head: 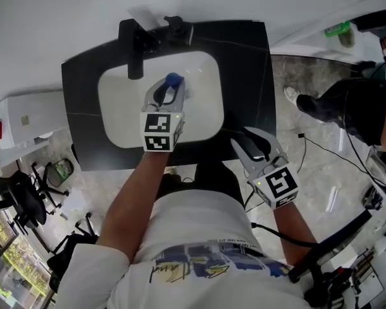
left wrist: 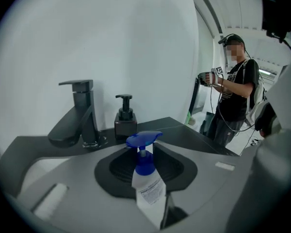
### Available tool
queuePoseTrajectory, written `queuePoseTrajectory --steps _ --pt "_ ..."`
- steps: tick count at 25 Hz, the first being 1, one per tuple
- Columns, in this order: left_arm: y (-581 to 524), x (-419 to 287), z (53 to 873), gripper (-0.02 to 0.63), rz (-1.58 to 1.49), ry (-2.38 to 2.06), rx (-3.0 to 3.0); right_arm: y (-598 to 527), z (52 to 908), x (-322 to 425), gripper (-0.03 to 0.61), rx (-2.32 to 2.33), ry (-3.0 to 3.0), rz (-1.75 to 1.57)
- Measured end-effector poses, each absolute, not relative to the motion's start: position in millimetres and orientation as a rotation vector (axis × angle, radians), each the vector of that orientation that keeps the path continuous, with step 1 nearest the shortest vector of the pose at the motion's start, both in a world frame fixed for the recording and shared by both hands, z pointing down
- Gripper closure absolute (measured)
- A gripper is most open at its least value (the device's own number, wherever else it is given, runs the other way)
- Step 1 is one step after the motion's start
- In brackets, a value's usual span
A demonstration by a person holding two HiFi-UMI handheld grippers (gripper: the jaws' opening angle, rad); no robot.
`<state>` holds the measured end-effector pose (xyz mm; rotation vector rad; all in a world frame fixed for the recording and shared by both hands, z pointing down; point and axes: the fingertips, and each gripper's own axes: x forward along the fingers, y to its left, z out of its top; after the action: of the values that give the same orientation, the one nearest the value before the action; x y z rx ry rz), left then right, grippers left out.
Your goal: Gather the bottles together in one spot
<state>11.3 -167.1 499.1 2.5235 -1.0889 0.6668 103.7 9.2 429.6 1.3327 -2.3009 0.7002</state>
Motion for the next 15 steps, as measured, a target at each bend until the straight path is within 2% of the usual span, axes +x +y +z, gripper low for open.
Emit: queuePoseTrajectory --steps 15 --pt "-201.2 95.4 412.1 0.513 0.529 -0.952 2.691 6.4 430.0 133.3 0.460 1.427 -2.285 0.713"
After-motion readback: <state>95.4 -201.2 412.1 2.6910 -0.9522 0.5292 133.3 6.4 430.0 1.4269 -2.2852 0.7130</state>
